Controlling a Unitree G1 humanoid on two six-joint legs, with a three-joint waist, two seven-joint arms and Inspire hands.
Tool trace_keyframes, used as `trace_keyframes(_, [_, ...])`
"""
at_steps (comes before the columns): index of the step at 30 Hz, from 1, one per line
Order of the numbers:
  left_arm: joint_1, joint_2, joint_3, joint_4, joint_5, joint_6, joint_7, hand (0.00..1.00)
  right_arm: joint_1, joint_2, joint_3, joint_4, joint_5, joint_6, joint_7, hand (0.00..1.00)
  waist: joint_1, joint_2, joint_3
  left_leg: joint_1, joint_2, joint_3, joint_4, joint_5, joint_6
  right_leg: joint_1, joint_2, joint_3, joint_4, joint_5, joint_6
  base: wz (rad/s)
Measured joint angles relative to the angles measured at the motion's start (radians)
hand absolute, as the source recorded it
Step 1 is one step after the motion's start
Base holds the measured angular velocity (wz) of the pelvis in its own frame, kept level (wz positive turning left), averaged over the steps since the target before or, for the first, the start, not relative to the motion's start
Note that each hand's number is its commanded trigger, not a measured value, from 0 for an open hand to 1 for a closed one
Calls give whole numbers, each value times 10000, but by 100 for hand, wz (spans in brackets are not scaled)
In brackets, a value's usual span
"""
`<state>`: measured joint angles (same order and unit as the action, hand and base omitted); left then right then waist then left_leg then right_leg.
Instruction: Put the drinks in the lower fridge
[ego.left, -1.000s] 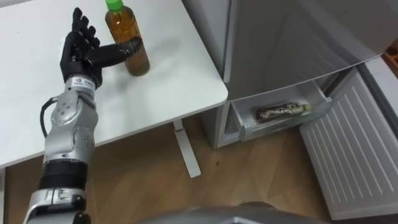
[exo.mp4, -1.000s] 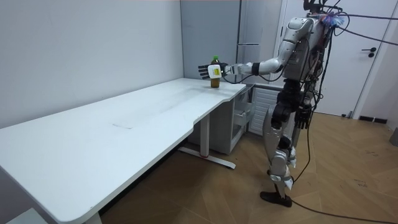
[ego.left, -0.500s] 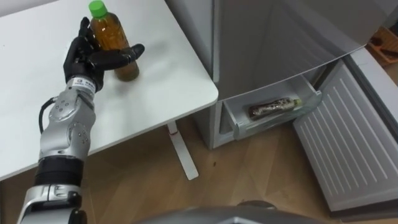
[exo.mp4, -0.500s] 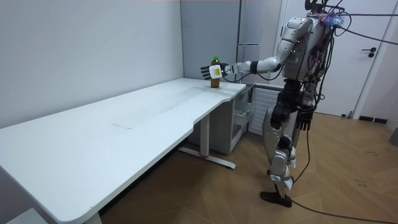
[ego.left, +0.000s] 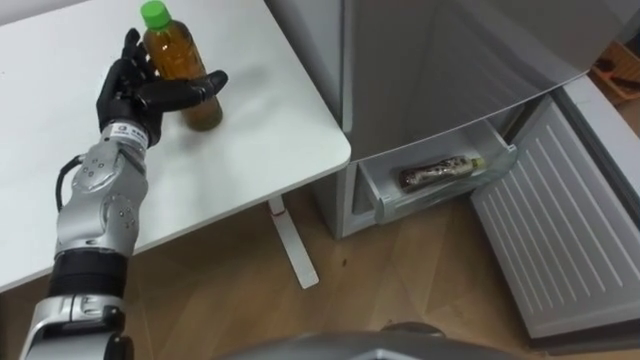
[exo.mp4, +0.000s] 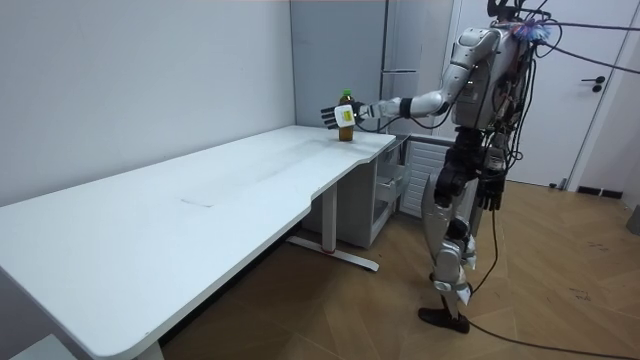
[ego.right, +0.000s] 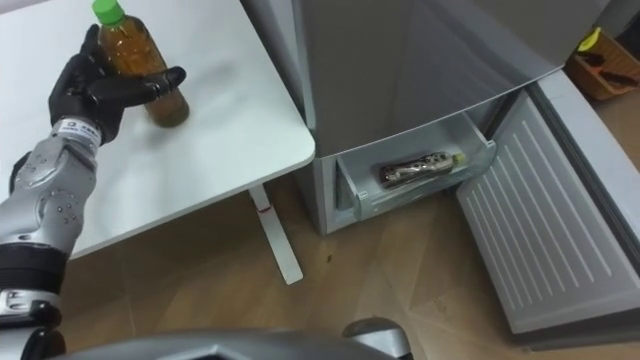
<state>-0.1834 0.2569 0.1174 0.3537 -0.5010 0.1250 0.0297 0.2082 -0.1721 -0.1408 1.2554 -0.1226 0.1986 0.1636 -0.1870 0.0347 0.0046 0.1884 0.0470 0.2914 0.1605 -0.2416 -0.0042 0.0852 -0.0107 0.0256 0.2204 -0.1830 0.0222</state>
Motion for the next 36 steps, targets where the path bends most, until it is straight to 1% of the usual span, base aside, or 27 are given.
trace_keyframes(1, [-166, 12, 0, 281, -2, 1, 11, 0, -1, -5, 0, -43, 67, -3, -6, 0, 10, 17, 10, 4, 0, 2, -3, 0, -1, 2, 0, -1, 0, 0, 0, 0])
trace_keyframes(3, [-295, 41, 0, 490, -88, 13, 76, 0, -15, -3, 9, -91, 160, -12, -14, 0, 15, 35, 20, 5, 6, 67, -21, -2, -4, -12, 10, 20, 2, 4, -6, -4])
trace_keyframes(6, [-316, 64, -1, 523, -177, 14, 108, 0, -6, -4, 19, -93, 350, -9, -102, 0, 18, 58, 19, 4, 33, 80, -31, -20, -33, 3, 43, 61, 2, 11, -19, -5])
trace_keyframes(9, [-503, 136, -2, 770, -176, 13, 167, 0, -11, -4, 28, -83, 406, -17, -193, 0, 23, 95, 25, 6, 86, 89, -22, -30, -50, 7, 83, 105, 1, 23, -39, -3])
trace_keyframes(11, [-573, 175, -2, 810, -179, 13, 271, 0, -13, -9, 27, -82, 416, -28, -216, 0, 25, 130, 37, 30, 102, 150, -17, -42, -72, -7, 126, 156, -3, 34, -55, -7])
trace_keyframes(14, [-639, 259, -1, 819, -181, 13, 279, 0, -16, -46, 26, -64, 437, -83, -219, 0, 48, 222, 77, 92, 119, 239, -19, -42, -78, -13, 157, 259, -6, 36, -59, -9])
trace_keyframes(16, [-710, 342, 44, 971, -194, 13, 279, 0, -1, -47, 25, -31, 432, -136, -216, 0, 46, 220, 83, 134, 120, 314, -19, -42, -79, -7, 164, 306, -2, 36, -59, -11])
trace_keyframes(17, [-723, 344, 148, 1002, -193, 12, 295, 24, 10, -46, 25, -34, 430, -145, -208, 0, 40, 203, 86, 146, 114, 335, -18, -42, -79, -11, 162, 334, 0, 36, -59, -9])
trace_keyframes(18, [-726, 344, 195, 1002, -192, 13, 290, 60, 15, -45, 25, -34, 431, -148, -206, 0, 41, 187, 87, 146, 109, 345, -18, -42, -78, -19, 160, 354, 0, 36, -59, -7])
trace_keyframes(19, [-730, 345, 275, 1002, -194, 13, 292, 100, 23, -44, 25, -6, 433, -153, -205, 0, 42, 146, 82, 145, 101, 367, -13, -42, -78, -27, 159, 393, -1, 36, -59, -6])
trace_keyframes(22, [-730, 346, 419, 1002, -191, 13, 295, 100, 129, -40, 14, 60, 433, -144, -202, 0, 51, 16, 14, 155, 101, 389, 2, -42, -78, -24, 160, 420, -3, 36, -59, -2])
trace_keyframes(26, [-730, 362, 474, 1007, -192, 13, 281, 100, 186, -42, 10, 63, 423, -138, -201, 0, 54, -17, 18, 161, 102, 389, 7, -42, -78, -18, 160, 422, -1, 38, -62, 0])
trace_keyframes(30, [-734, 365, 484, 1006, -183, 18, 296, 100, 193, -39, 1, 86, 376, -134, -183, 0, 22, 34, 13, 148, 120, 381, -2, -44, -82, -41, 182, 418, -14, 40, -66, 0])
trace_keyframes(36, [-736, 363, 495, 1007, -184, 235, 317, 100, 181, -35, 2, 104, 369, -116, -82, 0, 15, 32, 10, 126, 122, 380, 1, -45, -82, -43, 177, 413, -12, 42, -69, 0])
